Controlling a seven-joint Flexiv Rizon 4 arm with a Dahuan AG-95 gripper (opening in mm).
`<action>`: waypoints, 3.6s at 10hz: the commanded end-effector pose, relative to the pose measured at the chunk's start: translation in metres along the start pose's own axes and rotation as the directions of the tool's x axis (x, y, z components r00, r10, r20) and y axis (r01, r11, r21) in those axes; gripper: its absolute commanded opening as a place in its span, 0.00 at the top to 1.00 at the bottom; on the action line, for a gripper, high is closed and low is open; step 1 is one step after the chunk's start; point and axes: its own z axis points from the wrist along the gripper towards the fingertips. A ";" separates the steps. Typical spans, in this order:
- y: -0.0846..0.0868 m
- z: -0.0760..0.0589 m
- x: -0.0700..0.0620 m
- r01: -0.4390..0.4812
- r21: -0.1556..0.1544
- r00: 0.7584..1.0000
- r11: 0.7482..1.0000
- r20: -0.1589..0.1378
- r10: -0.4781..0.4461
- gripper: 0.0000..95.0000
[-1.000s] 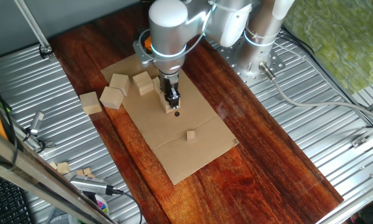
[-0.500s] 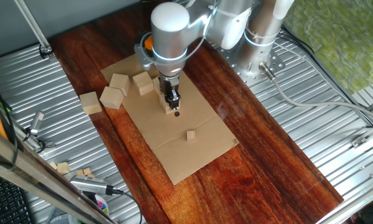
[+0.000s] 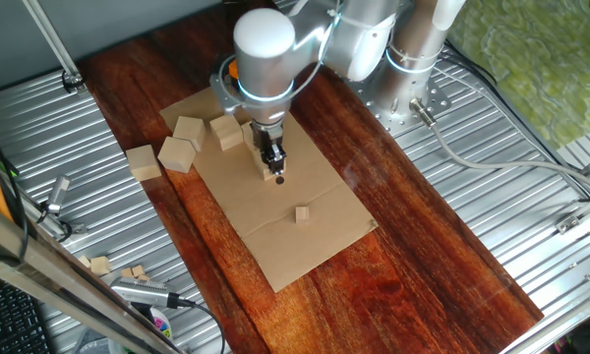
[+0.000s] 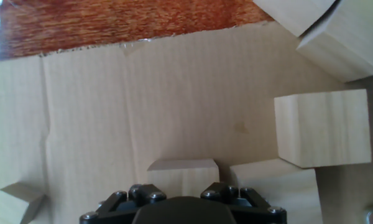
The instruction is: Stack the blocks into a pyramid shape
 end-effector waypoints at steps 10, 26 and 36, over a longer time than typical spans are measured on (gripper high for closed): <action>0.005 -0.022 0.005 0.045 0.035 0.997 0.998 -0.062 -0.043 1.00; 0.006 -0.052 0.010 0.442 0.052 0.895 0.896 -0.086 -0.437 1.00; 0.001 -0.055 0.000 0.397 0.033 0.916 0.917 -0.081 -0.394 1.00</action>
